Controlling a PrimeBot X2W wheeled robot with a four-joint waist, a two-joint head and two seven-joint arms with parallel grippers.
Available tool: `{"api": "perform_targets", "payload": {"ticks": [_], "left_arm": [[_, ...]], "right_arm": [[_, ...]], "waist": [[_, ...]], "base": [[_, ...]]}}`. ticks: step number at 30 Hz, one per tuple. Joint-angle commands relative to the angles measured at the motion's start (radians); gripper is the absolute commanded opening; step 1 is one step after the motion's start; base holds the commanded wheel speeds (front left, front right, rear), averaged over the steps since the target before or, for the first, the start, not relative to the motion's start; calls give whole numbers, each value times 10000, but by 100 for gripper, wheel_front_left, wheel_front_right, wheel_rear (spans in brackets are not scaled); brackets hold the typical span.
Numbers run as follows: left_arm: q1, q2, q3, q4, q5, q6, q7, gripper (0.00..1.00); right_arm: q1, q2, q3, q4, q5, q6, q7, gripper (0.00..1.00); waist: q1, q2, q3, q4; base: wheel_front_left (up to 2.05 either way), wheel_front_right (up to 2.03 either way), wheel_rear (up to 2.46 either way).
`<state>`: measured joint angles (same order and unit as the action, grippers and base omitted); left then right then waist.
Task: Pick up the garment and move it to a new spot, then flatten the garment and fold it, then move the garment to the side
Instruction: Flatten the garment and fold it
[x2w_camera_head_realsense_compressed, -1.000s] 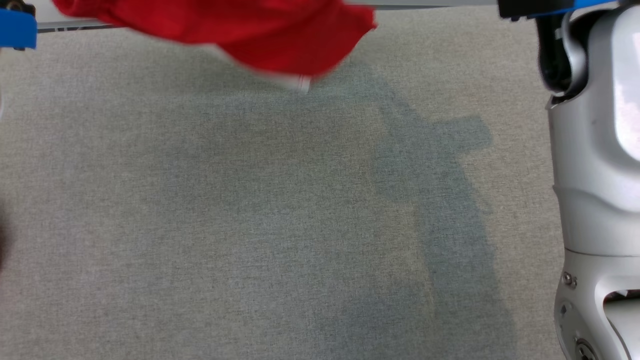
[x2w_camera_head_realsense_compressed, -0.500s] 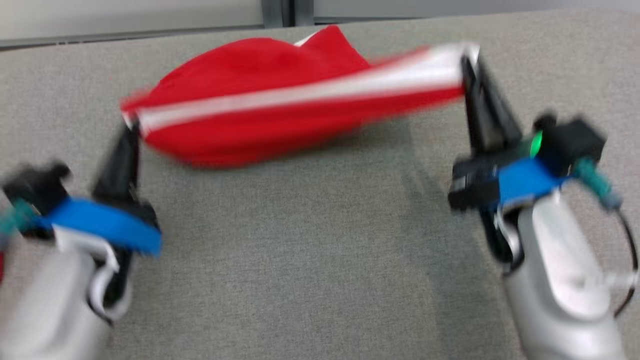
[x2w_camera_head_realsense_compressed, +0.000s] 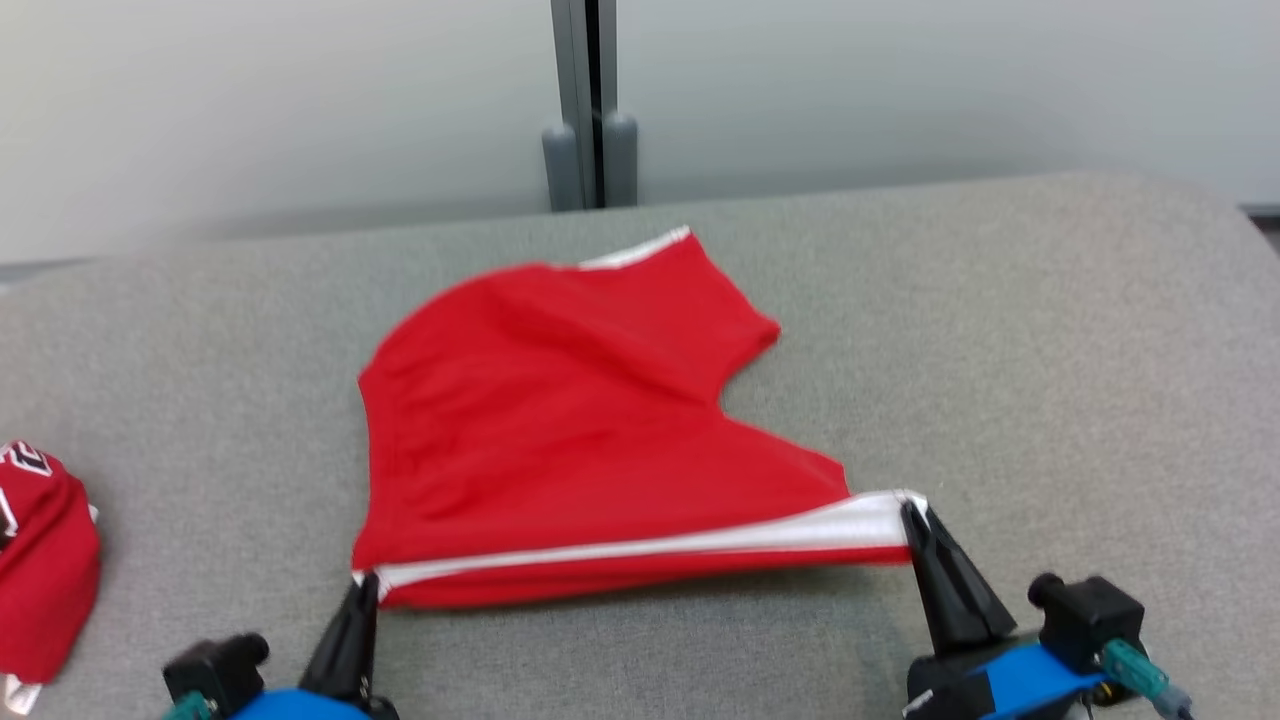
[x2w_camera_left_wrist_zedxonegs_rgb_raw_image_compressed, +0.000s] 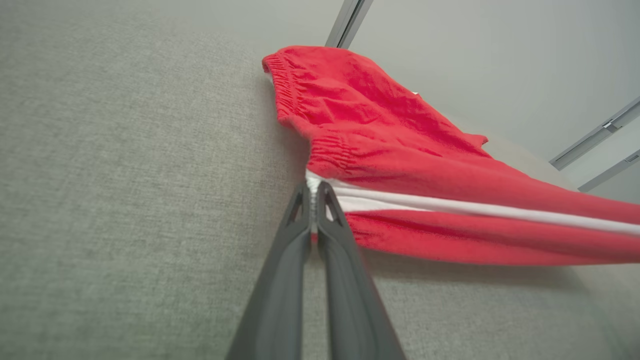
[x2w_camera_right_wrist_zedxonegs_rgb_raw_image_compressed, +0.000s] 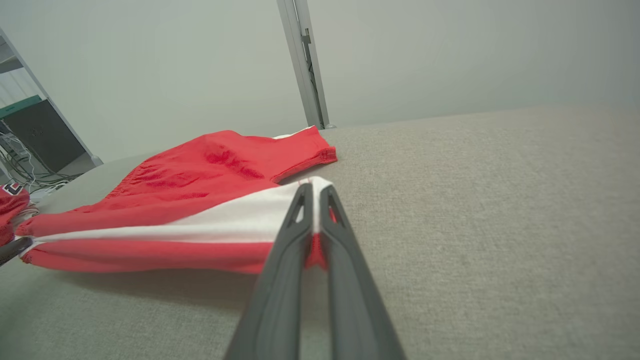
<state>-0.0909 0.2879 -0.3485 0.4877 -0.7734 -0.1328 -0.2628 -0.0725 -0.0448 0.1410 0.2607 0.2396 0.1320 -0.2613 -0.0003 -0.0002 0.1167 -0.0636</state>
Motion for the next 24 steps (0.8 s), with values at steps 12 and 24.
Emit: {"api": "perform_targets", "payload": {"ticks": [12, 24], "left_arm": [[2099, -709, 101, -58, 1000, 34, -28, 0], [1204, -581, -156, -1297, 1010, 34, -28, 0]], "right_arm": [[2002, -92, -101, 134, 241, -20, -55, 0], [487, -94, -1035, -356, -17, -20, -55, 0]], "waist": [[3, 2, -1502, 133], [3, 2, -940, 915]], "base": [[0, 0, 0], [0, 0, 0]]}}
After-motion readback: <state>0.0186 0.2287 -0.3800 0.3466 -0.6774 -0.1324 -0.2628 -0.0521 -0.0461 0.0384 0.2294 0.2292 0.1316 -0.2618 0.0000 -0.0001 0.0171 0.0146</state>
